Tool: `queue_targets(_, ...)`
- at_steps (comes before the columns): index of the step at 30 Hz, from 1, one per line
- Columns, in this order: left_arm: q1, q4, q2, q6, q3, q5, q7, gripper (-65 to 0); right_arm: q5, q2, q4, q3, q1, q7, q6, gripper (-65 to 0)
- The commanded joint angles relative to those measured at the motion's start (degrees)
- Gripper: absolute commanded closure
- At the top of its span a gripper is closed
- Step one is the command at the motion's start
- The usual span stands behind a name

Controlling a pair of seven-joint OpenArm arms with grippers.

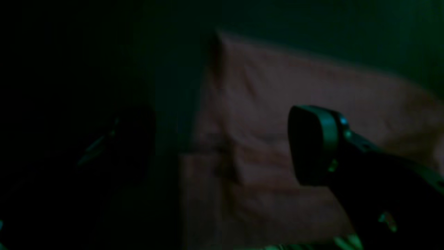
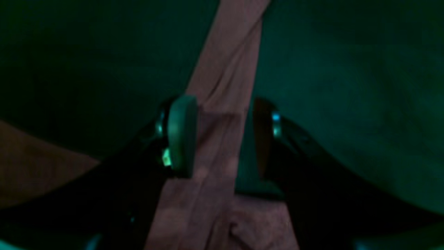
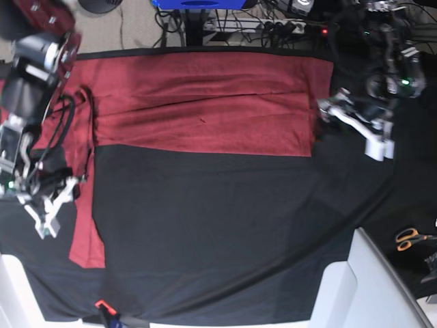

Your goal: Fold the T-shirt properly

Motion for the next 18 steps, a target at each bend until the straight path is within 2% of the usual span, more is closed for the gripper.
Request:
queue_targets(1, -0.23, 1.46, -0.47, -0.14, -1.19, -0.52, -0.68, -58.6, 1.02, 0.80, -2.16, 0.00, 2.98, 2.96, 0.16, -25.7)
queue_targets(6, -0.06, 1.73, -0.65, -0.23, -6.02, -0.52, -0.68, -58.6, 1.02, 2.91, -19.56, -0.18, 9.49, 11.92, -5.55, -25.7)
queue_targets(8, 0.03, 1.37, -0.47, -1.73, -7.25, -0.52, -0.68, -58.4, 1.02, 3.53, -25.63, -0.18, 11.25, 15.61, -5.91, -25.7)
queue_targets(11, 0.21, 1.02, -0.38, -6.47, -8.75, -0.52, -0.68, -57.9, 1.02, 4.23, -32.05, -0.18, 12.39, 20.54, -5.99, -25.4)
queue_targets(15, 0.82, -0.38, -0.38, -7.00, -9.98, -0.52, -0.59, -57.9, 1.02, 4.40, -33.36, -0.18, 12.21, 23.53, -6.08, -25.1)
queue_targets(17, 0.82, -1.35, -0.38, -7.00, -9.98, -0.52, -0.59, -57.9, 1.02, 4.40, -33.36, -0.18, 12.04, 23.88, -7.66, -21.5)
queue_targets(18, 0.82, -1.88, -0.38, -7.00, -9.98, -0.52, -0.59, -57.9, 1.02, 4.40, -33.36, -0.18, 12.04, 23.88, -8.10, -15.5)
